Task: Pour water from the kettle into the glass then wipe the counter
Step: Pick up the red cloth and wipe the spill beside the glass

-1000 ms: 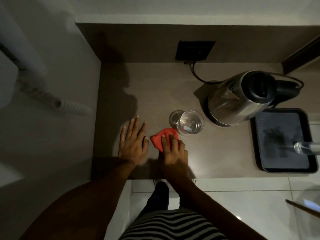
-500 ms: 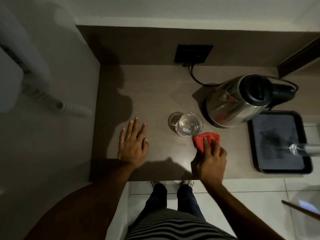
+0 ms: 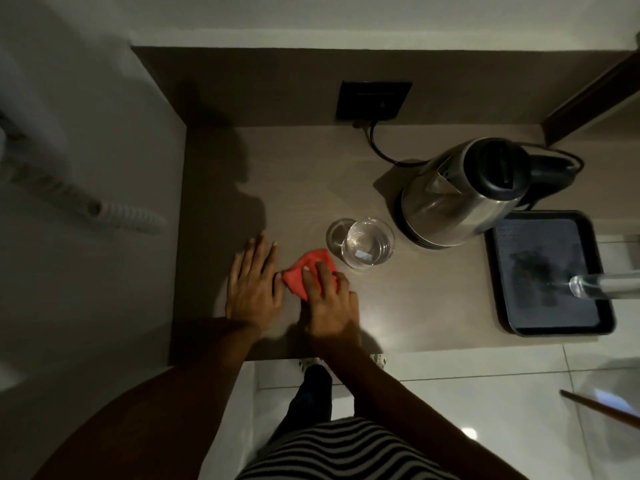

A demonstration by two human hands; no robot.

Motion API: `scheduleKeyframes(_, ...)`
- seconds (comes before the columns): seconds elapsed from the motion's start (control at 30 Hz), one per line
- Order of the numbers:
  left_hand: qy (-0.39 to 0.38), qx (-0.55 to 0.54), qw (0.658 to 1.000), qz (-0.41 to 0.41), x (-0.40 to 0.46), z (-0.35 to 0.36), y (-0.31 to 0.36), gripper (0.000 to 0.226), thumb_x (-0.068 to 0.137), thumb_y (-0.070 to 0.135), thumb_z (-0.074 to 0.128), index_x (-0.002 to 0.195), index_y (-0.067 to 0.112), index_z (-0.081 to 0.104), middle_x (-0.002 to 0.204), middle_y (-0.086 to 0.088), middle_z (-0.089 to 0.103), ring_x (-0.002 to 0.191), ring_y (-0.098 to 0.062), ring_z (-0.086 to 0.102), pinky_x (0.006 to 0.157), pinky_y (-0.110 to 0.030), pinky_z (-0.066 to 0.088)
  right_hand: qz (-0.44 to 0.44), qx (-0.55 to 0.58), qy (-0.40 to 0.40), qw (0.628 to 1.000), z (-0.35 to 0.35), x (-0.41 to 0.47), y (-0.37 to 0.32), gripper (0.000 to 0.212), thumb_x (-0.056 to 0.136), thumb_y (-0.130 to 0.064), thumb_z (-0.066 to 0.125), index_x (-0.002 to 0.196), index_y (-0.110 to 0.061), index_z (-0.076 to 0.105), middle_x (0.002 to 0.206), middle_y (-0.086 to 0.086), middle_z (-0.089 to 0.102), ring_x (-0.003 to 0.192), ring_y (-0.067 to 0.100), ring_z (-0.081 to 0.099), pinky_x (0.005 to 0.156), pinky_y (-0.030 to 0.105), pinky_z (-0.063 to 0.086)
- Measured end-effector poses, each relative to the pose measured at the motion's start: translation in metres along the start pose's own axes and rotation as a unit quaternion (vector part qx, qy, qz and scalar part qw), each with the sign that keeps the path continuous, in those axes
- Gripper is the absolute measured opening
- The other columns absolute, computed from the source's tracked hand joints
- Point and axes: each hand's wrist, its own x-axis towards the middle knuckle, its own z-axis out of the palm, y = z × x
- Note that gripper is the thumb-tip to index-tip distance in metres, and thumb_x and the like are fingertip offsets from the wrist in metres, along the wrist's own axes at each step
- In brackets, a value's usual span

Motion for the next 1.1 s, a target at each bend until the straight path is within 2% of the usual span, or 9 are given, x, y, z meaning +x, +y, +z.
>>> scheduleKeyframes(0.13,0.009,0.004,1.0,-0.002,0.0,0.002,0.0,0.063,0.094,0.04,0.025,0.153,0.019,0.024,0.164,-0.007,0.016,0.152,-0.025,0.013,0.122,-0.044,0.009,-0.007,-0.047,-0.017,0.999,-0.007,-0.05,0.066,0.075,0.078,-0.038,0.068,0.145,-0.021,0.039,0.149,0.014,0.042,0.121,0.042,0.049,0.085,0.052,0.051)
scheduleKeyframes(0.27,0.001,0.019,1.0,0.002,0.001,0.003,-0.001,0.063,0.094,0.042,0.025,0.153,0.02,0.02,0.165,-0.007,0.013,0.152,-0.025,0.011,0.122,-0.045,0.01,0.067,-0.073,0.016,0.995,-0.033,-0.038,0.116,0.075,0.077,-0.04,0.066,0.144,-0.018,0.039,0.148,0.016,0.04,0.117,0.041,0.043,0.085,0.051,0.049)
scheduleKeyframes(0.4,0.004,0.013,1.0,0.003,0.0,0.003,-0.001,0.063,0.094,0.043,0.026,0.153,0.019,0.021,0.165,-0.007,0.013,0.152,-0.024,0.011,0.122,-0.047,0.013,0.137,-0.043,0.058,0.988,-0.046,-0.011,0.121,0.065,0.083,-0.034,0.062,0.142,-0.016,0.041,0.149,0.018,0.037,0.119,0.045,0.041,0.087,0.053,0.047)
scheduleKeyframes(0.6,0.005,0.024,1.0,0.005,0.001,0.004,-0.001,0.064,0.095,0.044,0.026,0.153,0.02,0.017,0.165,-0.008,0.011,0.152,-0.023,0.006,0.122,-0.048,0.012,0.198,-0.012,0.061,0.978,-0.026,-0.034,0.082,0.07,0.077,-0.028,0.067,0.141,-0.01,0.042,0.143,0.025,0.042,0.115,0.05,0.043,0.082,0.056,0.05)
scheduleKeyframes(0.73,0.01,0.028,1.0,0.002,0.0,0.006,-0.002,0.065,0.095,0.044,0.028,0.154,0.021,0.016,0.166,-0.007,0.008,0.153,-0.022,0.003,0.122,-0.049,0.012,0.175,0.01,-0.005,0.984,-0.003,-0.062,0.031,0.08,0.071,-0.024,0.078,0.142,-0.01,0.043,0.14,0.028,0.047,0.114,0.052,0.05,0.077,0.059,0.055)
scheduleKeyframes(0.8,0.01,0.035,0.999,0.003,0.0,0.008,-0.003,0.065,0.094,0.044,0.027,0.154,0.022,0.013,0.166,-0.006,0.007,0.153,-0.022,0.002,0.122,-0.049,0.011,0.138,0.027,-0.037,0.989,0.003,-0.058,0.001,0.082,0.068,-0.031,0.079,0.141,-0.01,0.046,0.139,0.026,0.05,0.115,0.05,0.053,0.079,0.06,0.055)
scheduleKeyframes(0.9,0.018,0.021,1.0,0.003,0.001,0.01,-0.006,0.063,0.095,0.042,0.026,0.153,0.023,0.016,0.165,-0.006,0.013,0.152,-0.024,0.012,0.122,-0.045,0.008,0.098,0.02,-0.022,0.995,0.001,-0.02,-0.027,0.065,0.085,-0.045,0.057,0.137,-0.008,0.051,0.136,0.025,0.053,0.114,0.045,0.055,0.083,0.055,0.055)
scheduleKeyframes(1.03,0.028,0.0,1.0,0.008,0.002,0.011,-0.007,0.06,0.096,0.04,0.026,0.152,0.02,0.022,0.163,-0.007,0.02,0.149,-0.025,0.02,0.12,-0.043,0.01,0.066,0.001,-0.028,0.997,-0.001,0.005,-0.024,0.072,0.081,-0.04,0.061,0.144,-0.012,0.04,0.145,0.021,0.045,0.121,0.043,0.049,0.089,0.05,0.05)
scheduleKeyframes(1.1,0.035,-0.005,0.999,0.009,0.001,0.011,-0.007,0.061,0.094,0.039,0.029,0.152,0.019,0.026,0.163,-0.006,0.02,0.15,-0.024,0.018,0.12,-0.045,0.014,0.034,-0.014,-0.024,0.999,-0.002,-0.008,-0.01,0.061,0.089,-0.042,0.054,0.141,-0.012,0.044,0.143,0.02,0.048,0.119,0.042,0.051,0.086,0.049,0.052)
